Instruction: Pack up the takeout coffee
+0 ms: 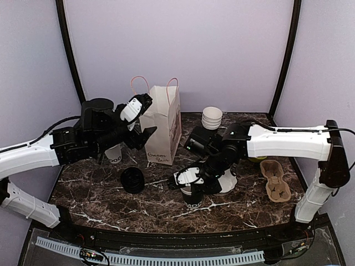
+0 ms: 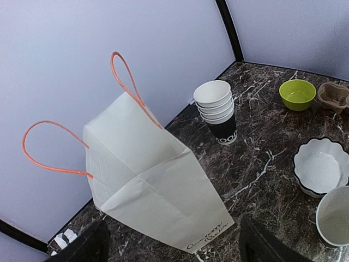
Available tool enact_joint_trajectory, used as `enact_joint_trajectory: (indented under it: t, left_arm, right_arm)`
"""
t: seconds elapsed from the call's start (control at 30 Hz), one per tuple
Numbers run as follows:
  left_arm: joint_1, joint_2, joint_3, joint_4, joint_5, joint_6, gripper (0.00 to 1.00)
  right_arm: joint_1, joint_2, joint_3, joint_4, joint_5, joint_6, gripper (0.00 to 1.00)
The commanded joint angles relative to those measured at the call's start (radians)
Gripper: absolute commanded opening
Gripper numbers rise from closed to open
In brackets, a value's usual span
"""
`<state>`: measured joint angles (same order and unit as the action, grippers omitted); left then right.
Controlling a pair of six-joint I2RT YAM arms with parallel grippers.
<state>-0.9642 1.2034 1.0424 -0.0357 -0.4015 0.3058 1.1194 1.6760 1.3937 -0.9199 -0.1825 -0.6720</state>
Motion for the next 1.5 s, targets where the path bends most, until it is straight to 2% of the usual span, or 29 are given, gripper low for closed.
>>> enact_joint_trajectory:
  t: [0.0, 0.07, 0.23, 0.37, 0.4, 0.6, 0.73, 0.93, 1.0, 1.1, 1.37, 1.47]
  left_arm:
    - [0.002, -0.034, 0.013, 0.025, -0.012, 0.034, 0.85]
    - [0.003, -0.024, 0.026, -0.002, -0.012, 0.033, 0.85]
    - [0.007, 0.015, 0.098, -0.223, -0.020, -0.062, 0.88]
    - [0.007, 0.080, 0.188, -0.494, -0.047, -0.188, 0.81]
    - [0.007, 0.090, 0.195, -0.572, -0.055, -0.215, 0.76]
    - [0.007, 0.168, 0.205, -0.793, -0.039, -0.439, 0.58]
    - [0.007, 0.205, 0.177, -0.816, 0.034, -0.570, 0.49]
    - [-0.004, 0.260, 0.143, -0.797, 0.047, -0.775, 0.50]
    - [-0.006, 0.287, 0.144, -0.809, 0.042, -0.813, 0.50]
    - [-0.007, 0.316, 0.144, -0.814, 0.050, -0.833, 0.49]
    - [-0.007, 0.324, 0.133, -0.787, 0.042, -0.830, 0.53]
    - [-0.007, 0.323, 0.135, -0.787, 0.032, -0.823, 0.55]
  right_arm:
    - [0.027, 0.012, -0.028, 0.070, 0.040, 0.020, 0.00]
    - [0.032, 0.014, -0.034, 0.071, 0.049, 0.020, 0.01]
    - [0.037, -0.021, -0.028, 0.014, 0.028, -0.016, 0.33]
    - [-0.006, -0.058, 0.042, -0.072, -0.045, -0.026, 0.37]
    - [-0.034, -0.063, 0.069, -0.097, -0.093, -0.029, 0.37]
    - [-0.213, -0.119, 0.141, -0.159, -0.236, -0.055, 0.38]
    - [-0.358, -0.171, 0.016, 0.010, -0.246, 0.015, 0.36]
    - [-0.553, -0.226, -0.190, 0.226, -0.343, 0.095, 0.32]
    - [-0.567, -0.230, -0.240, 0.251, -0.337, 0.099, 0.31]
    - [-0.566, -0.214, -0.312, 0.305, -0.244, 0.120, 0.25]
    - [-0.563, -0.064, -0.345, 0.317, -0.141, 0.108, 0.01]
    - [-0.561, -0.007, -0.330, 0.328, -0.099, 0.121, 0.00]
